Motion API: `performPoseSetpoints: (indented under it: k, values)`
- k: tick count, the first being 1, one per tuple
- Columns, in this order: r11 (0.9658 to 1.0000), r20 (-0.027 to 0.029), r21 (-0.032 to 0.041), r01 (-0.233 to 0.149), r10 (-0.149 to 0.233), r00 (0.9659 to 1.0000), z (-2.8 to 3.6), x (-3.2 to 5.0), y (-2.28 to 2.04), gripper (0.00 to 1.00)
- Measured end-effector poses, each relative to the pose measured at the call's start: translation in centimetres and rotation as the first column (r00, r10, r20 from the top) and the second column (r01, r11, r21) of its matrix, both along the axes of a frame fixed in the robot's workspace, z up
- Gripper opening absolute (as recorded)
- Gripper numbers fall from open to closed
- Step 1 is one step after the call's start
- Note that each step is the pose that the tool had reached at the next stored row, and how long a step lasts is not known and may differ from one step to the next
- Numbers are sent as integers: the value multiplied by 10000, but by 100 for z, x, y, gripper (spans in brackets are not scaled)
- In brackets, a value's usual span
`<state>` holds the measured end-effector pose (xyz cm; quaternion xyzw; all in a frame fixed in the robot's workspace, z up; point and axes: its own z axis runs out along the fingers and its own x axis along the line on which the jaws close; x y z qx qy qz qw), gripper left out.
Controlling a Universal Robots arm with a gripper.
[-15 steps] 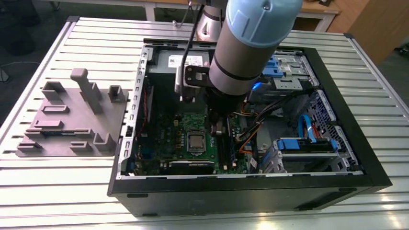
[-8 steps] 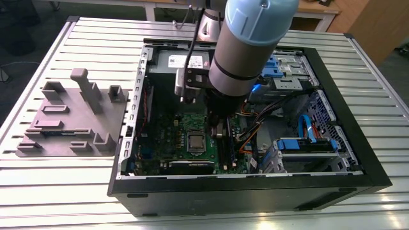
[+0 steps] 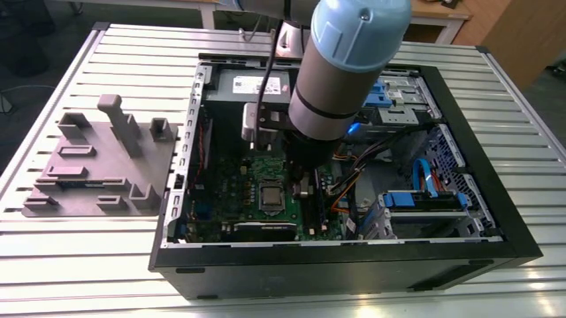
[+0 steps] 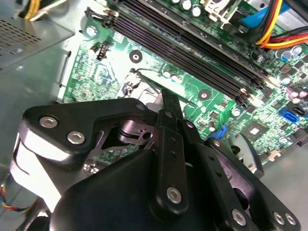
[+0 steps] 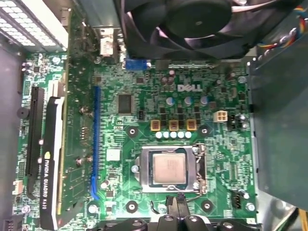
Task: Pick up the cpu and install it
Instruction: 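Install the first cpu locking lever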
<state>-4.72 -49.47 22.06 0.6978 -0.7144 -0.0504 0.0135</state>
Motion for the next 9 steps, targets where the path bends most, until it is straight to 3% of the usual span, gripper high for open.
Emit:
performPoseSetpoints:
  k: [9]
  values:
    - [10000, 0, -57, -29, 29, 10000, -85, 0, -80, 10]
